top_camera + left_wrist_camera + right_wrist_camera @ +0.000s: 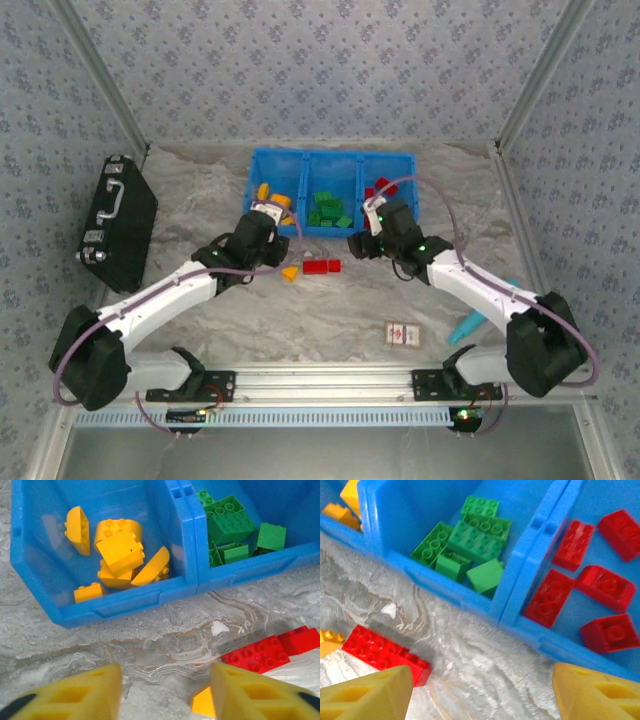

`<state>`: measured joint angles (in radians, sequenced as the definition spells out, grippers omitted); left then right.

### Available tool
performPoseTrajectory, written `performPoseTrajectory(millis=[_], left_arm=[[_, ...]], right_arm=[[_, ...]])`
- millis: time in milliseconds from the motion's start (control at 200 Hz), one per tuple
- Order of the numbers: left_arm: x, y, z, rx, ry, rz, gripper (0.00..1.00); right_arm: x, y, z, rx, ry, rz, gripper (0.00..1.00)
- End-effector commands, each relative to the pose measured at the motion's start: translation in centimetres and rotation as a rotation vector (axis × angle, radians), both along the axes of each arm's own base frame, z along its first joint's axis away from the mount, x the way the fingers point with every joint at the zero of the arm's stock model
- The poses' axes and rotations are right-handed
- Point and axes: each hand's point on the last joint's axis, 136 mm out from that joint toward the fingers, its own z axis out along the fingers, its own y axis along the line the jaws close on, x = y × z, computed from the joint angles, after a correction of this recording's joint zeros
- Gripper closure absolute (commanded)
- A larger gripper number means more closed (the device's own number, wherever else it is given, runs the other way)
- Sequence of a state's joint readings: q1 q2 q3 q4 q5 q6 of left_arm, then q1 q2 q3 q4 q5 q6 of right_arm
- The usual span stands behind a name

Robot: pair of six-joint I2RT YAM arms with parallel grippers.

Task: Sort the legos into containers by color
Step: Pick up the lego from the center of the table.

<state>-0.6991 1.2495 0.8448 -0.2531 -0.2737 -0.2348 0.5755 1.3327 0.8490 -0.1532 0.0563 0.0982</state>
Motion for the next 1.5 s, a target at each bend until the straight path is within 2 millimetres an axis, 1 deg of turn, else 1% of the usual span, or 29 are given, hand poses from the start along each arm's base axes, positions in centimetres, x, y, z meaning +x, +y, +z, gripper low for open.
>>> performPoseTrajectory(millis=[0, 135, 205, 310, 435, 580, 655, 740, 935, 1150, 1250, 1360, 1500], left_arm=[[-0.9, -0.7, -2.0, 0.028, 0.066, -0.077, 0.4], [-1.9, -1.5, -5.1, 0.014, 0.146, -0.119, 0.26], [-2.3, -1.7, -6.4, 0.006, 0.173, -0.129, 0.22], [-2.8, -2.0, -8.0, 0.016, 0.2, -0.143, 0.2], [-3.3, -2.4, -9.4, 0.028, 0.22, -0.159, 0.2], [-3.4, -3.2, -10.5, 0.038, 0.237, -0.178, 0.19], [-3.1, -3.0, -11.1, 0.058, 0.239, -0.155, 0.2], [-2.5, -2.6, -11.3, 0.077, 0.234, -0.116, 0.21], [-2.0, -2.9, -12.2, 0.084, 0.235, -0.102, 0.26], [-2.1, -3.2, -13.5, 0.083, 0.262, -0.107, 0.39], [-2.2, -3.3, -13.9, 0.084, 0.271, -0.109, 0.45], [-2.1, -3.2, -13.9, 0.081, 0.266, -0.105, 0.49], [-2.2, -3.1, -14.4, 0.082, 0.282, -0.092, 0.58]], right_arm=[[-0.1, 0.3, -0.6, 0.012, 0.011, -0.031, 0.25], [-0.3, 0.6, -0.1, 0.004, 0.004, -0.02, 0.25], [-0.2, 0.6, 0.2, -0.007, -0.002, -0.014, 0.24], [0.0, 0.7, 0.3, -0.025, 0.0, -0.002, 0.24], [0.2, 0.9, 0.5, -0.035, 0.0, 0.003, 0.24], [0.4, 0.9, 0.5, -0.04, 0.001, 0.003, 0.24], [0.4, 0.8, 0.5, -0.045, 0.003, 0.003, 0.24], [0.2, 0.7, 0.7, -0.05, 0.004, 0.001, 0.24], [0.1, 0.4, 0.5, -0.058, 0.005, -0.008, 0.24], [0.1, 0.2, 0.3, -0.07, 0.009, -0.013, 0.24], [0.0, 0.1, 0.3, -0.075, 0.011, -0.014, 0.24], [0.0, 0.1, 0.2, -0.078, 0.014, -0.01, 0.24], [-0.1, 0.2, 0.0, -0.082, 0.019, -0.009, 0.24]])
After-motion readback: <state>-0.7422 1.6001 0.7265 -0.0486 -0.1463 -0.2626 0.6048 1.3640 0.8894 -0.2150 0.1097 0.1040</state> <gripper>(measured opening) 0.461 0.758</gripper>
